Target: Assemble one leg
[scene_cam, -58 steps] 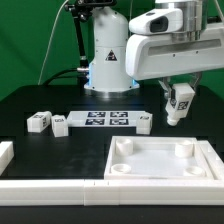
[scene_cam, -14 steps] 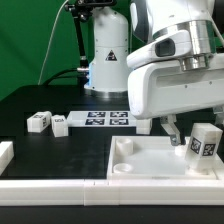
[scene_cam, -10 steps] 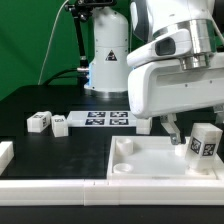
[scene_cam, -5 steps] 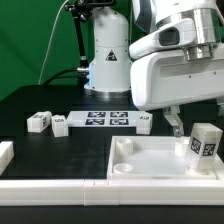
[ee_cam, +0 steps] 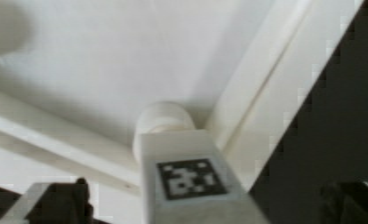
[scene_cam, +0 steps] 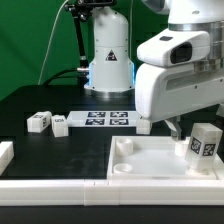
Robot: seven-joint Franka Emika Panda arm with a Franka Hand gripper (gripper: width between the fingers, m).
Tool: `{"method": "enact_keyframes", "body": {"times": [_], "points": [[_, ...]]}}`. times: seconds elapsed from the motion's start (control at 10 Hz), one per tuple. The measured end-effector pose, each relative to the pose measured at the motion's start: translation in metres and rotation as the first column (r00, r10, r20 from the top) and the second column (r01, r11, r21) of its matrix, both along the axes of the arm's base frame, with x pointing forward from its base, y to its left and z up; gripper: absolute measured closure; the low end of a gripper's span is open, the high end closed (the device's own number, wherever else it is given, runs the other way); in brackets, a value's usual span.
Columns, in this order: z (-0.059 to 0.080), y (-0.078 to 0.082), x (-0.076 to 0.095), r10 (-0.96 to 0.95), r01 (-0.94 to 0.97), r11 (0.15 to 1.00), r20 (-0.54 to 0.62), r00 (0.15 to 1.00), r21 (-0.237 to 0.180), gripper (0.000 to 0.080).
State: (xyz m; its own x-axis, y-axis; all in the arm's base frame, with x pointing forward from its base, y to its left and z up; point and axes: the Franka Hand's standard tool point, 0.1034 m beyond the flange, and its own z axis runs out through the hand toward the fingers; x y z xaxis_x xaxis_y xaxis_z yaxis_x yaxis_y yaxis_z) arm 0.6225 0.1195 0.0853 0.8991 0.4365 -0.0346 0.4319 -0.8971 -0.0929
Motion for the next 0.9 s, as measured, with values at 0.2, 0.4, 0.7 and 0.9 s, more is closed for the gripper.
{"method": "enact_keyframes", "body": {"times": [0.2, 0.4, 0.7, 0.9], "points": [[0.0, 0.006, -0.002, 0.005, -0.005, 1.0, -0.04, 0.999, -0.004, 0.0151], [0.0, 0.006, -0.002, 0.004, -0.004, 1.0, -0.041, 0.999, -0.004, 0.0151], [0.003, 0.018, 0.014, -0.019, 0.019, 1.0, 0.072, 0.997, 0.0, 0.0151], [0.007, 0.019, 0.02, -0.004, 0.004, 1.0, 0.108, 0.994, -0.001, 0.0151]]}}
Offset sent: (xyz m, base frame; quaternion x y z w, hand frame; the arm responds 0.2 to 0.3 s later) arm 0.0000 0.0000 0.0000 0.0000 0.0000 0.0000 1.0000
